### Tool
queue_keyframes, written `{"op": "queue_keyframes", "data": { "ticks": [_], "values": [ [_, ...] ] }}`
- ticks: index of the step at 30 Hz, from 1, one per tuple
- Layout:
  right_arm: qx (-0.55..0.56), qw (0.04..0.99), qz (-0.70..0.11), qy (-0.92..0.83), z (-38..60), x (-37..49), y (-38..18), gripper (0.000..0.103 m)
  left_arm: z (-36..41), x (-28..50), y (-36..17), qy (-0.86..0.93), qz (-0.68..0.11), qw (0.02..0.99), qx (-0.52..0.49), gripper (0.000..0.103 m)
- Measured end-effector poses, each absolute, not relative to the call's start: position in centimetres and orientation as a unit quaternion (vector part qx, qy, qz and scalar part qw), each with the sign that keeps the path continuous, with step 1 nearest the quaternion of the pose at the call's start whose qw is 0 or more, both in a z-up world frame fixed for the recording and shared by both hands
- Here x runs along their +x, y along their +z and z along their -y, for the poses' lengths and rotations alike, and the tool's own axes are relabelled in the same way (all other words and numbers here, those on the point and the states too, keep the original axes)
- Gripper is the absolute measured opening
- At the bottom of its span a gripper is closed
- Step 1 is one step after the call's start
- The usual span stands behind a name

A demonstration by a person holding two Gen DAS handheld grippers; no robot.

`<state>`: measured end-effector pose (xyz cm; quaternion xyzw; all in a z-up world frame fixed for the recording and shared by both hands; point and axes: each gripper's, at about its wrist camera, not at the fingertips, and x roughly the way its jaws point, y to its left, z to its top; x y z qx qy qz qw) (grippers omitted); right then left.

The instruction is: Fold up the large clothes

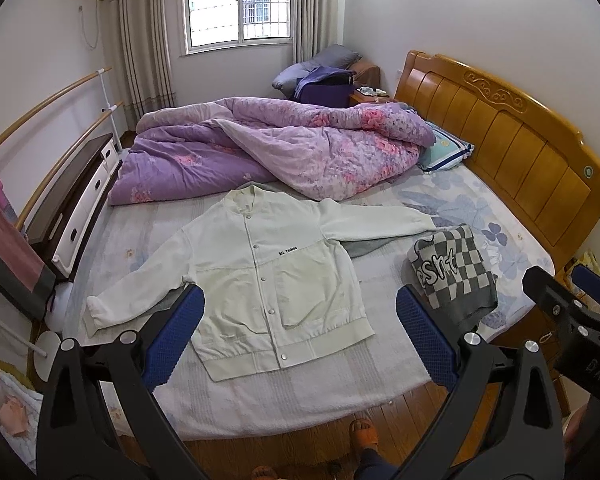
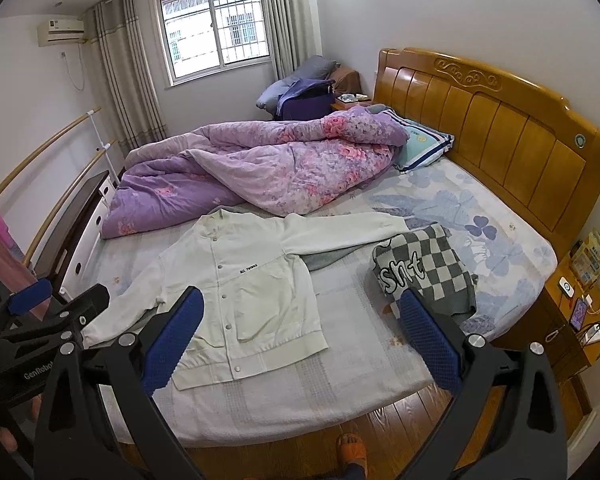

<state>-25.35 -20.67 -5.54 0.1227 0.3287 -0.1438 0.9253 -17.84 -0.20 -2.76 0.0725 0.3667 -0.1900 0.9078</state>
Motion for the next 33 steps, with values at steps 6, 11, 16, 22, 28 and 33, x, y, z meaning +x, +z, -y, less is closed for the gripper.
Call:
{"op": "queue_keyframes", "data": {
  "ticks": [6,11,16,22,28,33],
  "values": [
    [0.123,0.927,-0.329,-0.134,20.7,-25.3,-5.7,0.095,0.2,-18.1,-2.9,-0.183,-0.369,0.909,0.073,0.097],
    [0.123,0.928,-0.327,-0.129,20.8,-25.2,-5.6,0.095,0.2,-18.0,-3.0,-0.175,-0.370,0.909,0.073,0.097],
    [0.123,0.928,-0.329,-0.124,20.8,-25.0,-5.7,0.095,0.1,-18.0,-3.1,-0.175,-0.372,0.908,0.074,0.097],
    [0.122,0.928,-0.330,-0.123,20.6,-25.0,-5.6,0.095,-0.1,-17.9,-3.0,-0.173,-0.374,0.909,0.071,0.097],
    [0.123,0.927,-0.332,-0.121,20.5,-24.8,-5.6,0.095,-0.1,-18.1,-3.0,-0.171,-0.372,0.909,0.073,0.097],
    [0.122,0.928,-0.333,-0.117,20.4,-24.2,-5.6,0.095,-0.1,-18.1,-3.1,-0.169,-0.373,0.909,0.072,0.097]
  ]
}}
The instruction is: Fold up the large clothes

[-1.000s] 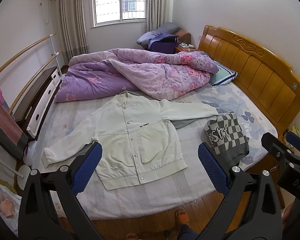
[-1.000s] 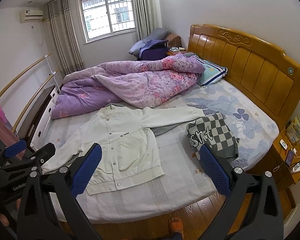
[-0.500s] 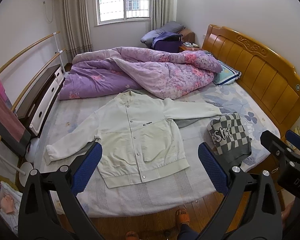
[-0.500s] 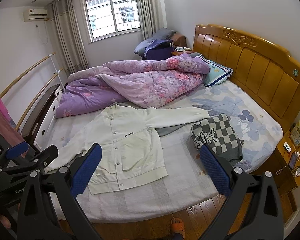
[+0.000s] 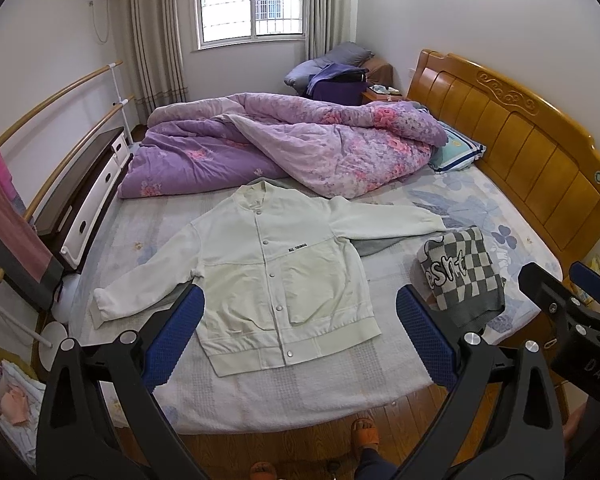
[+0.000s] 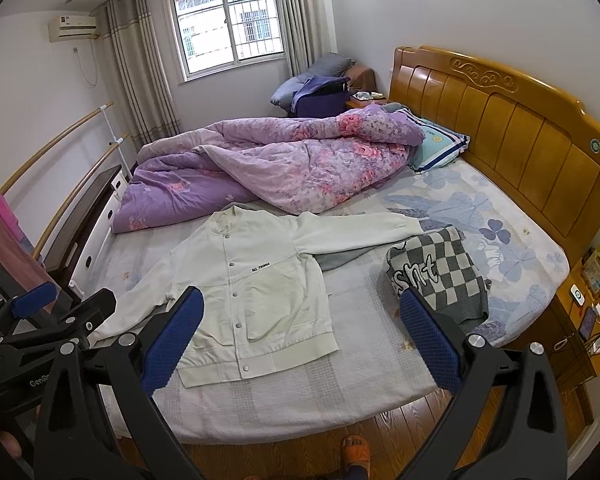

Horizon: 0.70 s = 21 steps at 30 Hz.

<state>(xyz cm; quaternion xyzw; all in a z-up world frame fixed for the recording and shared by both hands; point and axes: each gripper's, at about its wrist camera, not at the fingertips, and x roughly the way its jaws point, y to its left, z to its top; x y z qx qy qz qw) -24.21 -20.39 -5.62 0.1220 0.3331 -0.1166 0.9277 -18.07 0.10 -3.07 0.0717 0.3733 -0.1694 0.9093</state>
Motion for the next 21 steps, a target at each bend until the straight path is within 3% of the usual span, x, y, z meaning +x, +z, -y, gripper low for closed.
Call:
{"op": "queue_keyframes", "data": {
  "ticks": [21],
  "values": [
    [0.122,0.928,-0.332,-0.114,20.40,-23.82,-5.72,0.095,-0.02,-18.13,-3.32,-0.158,-0.373,0.912,0.070,0.097]
  ]
}}
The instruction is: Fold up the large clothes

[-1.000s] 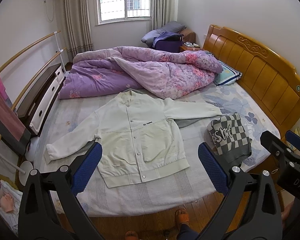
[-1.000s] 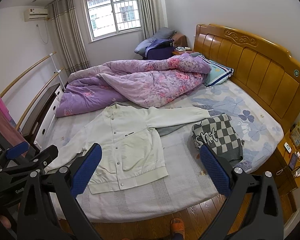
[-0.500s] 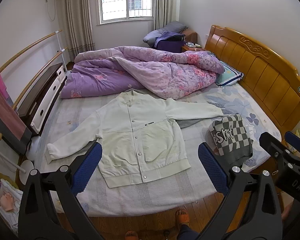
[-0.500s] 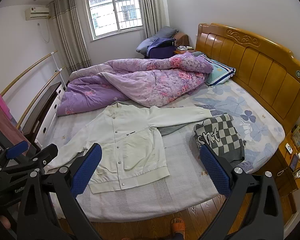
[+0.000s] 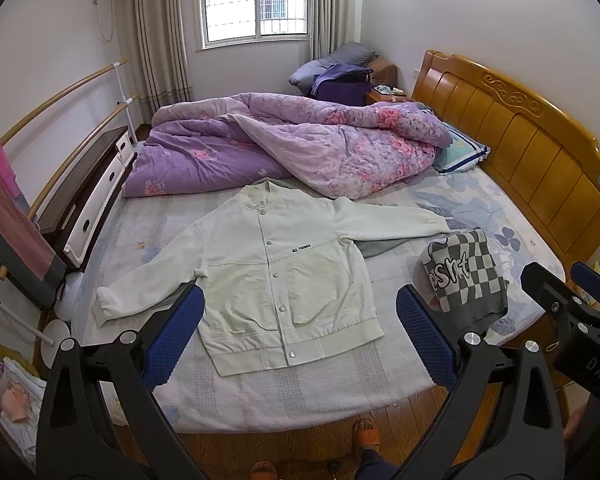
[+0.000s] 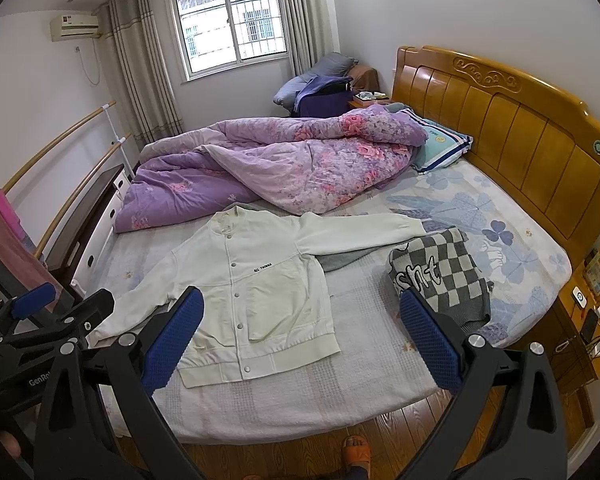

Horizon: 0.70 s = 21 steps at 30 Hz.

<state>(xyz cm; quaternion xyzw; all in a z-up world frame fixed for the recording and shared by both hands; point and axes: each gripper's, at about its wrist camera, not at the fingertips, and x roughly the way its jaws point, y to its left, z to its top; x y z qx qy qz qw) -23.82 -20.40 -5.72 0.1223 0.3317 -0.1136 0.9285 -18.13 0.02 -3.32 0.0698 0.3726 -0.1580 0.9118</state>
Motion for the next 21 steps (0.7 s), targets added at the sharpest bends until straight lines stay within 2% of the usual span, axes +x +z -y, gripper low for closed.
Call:
{"op": "queue_keyframes", "data": {
  "ticks": [21],
  "values": [
    [0.119,0.928,-0.336,-0.111,20.31,-23.13,-5.77,0.095,-0.36,-17.53,-3.38,-0.153,-0.379,0.910,0.068,0.097]
  ]
}}
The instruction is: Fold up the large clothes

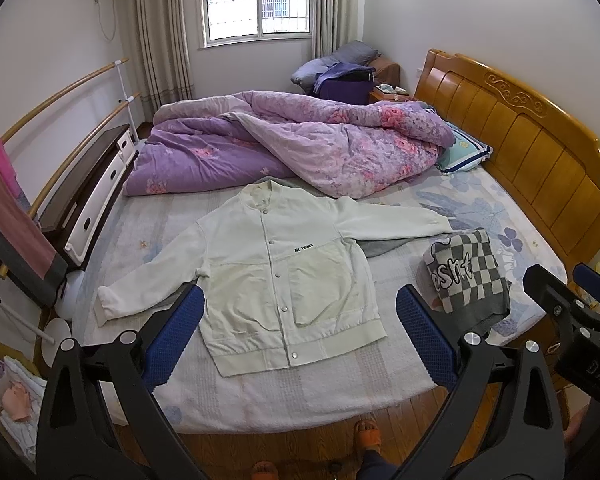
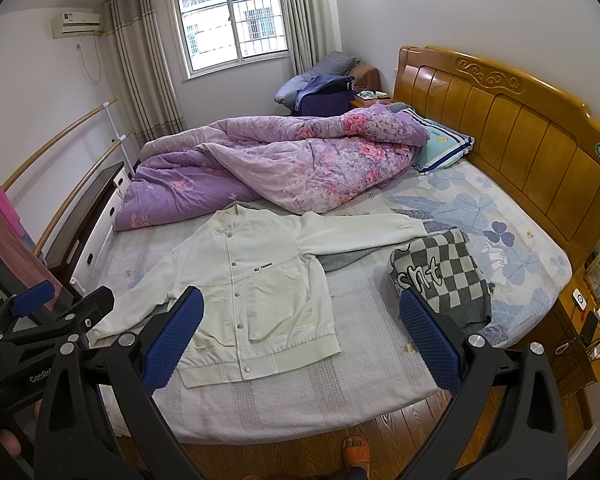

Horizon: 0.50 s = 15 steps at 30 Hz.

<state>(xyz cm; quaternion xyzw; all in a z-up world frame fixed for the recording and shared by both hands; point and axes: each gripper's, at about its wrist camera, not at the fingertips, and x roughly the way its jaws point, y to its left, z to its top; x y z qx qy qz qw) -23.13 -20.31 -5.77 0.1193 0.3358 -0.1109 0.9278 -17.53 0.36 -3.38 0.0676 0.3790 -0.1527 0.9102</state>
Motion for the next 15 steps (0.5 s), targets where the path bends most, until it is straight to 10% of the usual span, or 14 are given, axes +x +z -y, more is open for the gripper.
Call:
{"op": "queue_keyframes", "data": {
  "ticks": [15],
  "values": [
    [0.119,0.928,-0.336,-0.110,20.39,-23.09,-5.72,0.095,0.41,-17.42,-3.40,-0.160,-0.369,0.913,0.067,0.097]
  ]
}}
